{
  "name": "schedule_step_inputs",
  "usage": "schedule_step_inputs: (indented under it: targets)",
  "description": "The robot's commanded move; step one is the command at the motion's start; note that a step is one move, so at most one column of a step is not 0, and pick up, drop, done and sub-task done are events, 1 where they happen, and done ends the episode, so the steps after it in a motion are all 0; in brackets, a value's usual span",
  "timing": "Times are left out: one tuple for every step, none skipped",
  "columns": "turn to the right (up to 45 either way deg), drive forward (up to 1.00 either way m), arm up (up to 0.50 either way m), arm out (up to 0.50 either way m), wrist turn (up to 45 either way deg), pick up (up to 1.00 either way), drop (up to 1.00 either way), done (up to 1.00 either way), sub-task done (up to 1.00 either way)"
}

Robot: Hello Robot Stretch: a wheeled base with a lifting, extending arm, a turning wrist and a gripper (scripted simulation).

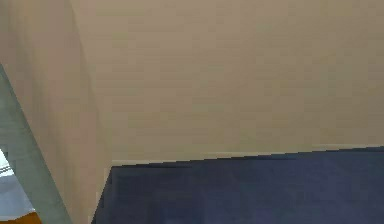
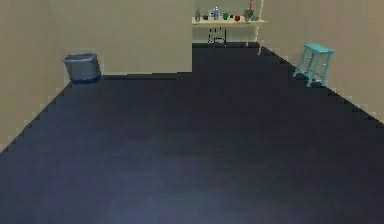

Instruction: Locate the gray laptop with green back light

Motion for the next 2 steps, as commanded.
schedule_step_inputs:
  targets:
    - [0.0, 0.05, 0.0, 0.0, 0.0, 0.0, 0.0, 0.0, 0.0]
    - [-45.0, 0.0, 0.0, 0.0, 0.0, 0.0, 0.0, 0.0, 0.0]
